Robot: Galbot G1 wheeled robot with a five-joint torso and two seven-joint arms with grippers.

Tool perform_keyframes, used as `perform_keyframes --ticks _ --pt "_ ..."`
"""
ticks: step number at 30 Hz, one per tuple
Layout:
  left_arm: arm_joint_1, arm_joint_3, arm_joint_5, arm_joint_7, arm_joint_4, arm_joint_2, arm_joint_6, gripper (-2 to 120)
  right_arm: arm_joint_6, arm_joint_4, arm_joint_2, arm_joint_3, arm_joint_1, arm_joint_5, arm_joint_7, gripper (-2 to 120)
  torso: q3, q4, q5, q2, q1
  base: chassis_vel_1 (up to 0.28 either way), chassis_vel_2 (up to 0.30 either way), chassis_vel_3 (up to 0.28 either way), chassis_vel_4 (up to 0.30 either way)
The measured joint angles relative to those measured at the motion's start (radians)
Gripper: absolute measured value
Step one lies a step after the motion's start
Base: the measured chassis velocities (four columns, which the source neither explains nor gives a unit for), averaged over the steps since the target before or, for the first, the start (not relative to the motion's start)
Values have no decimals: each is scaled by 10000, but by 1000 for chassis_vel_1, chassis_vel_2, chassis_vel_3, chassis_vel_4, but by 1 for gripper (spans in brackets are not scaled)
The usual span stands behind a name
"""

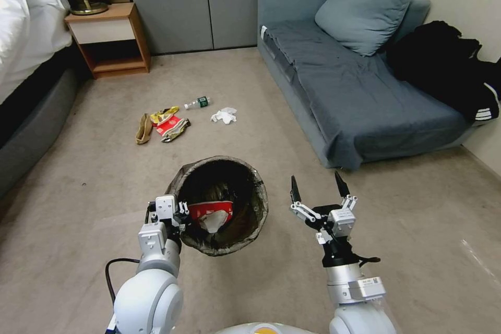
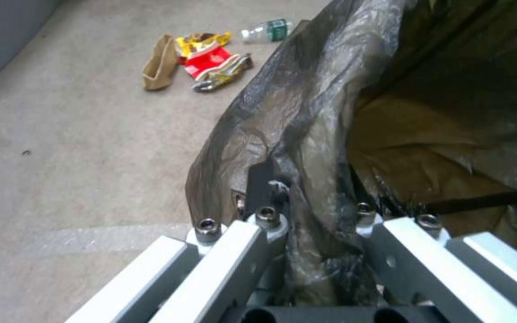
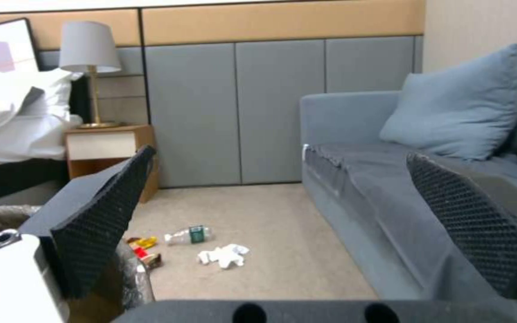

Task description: Pick up the trash bin, then pick up the garbage from the floor and place it into the trash bin.

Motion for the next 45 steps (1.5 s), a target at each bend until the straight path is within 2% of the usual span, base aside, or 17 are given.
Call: perform_keyframes --ticks 28,34,45 --pt "-55 -16 96 -35 45 -80 -142 2 -17 46 16 11 114 33 -79 100 0 5 0 0 0 88 88 89 85" --pt "-71 20 103 -21 106 -88 -165 2 15 21 58 24 111 42 -108 100 0 -3 0 0 1 11 6 5 9" --pt "-72 9 85 -21 91 -93 -174 2 156 -55 169 44 82 7 -174 100 0 0 0 0 -1 0 0 0 0"
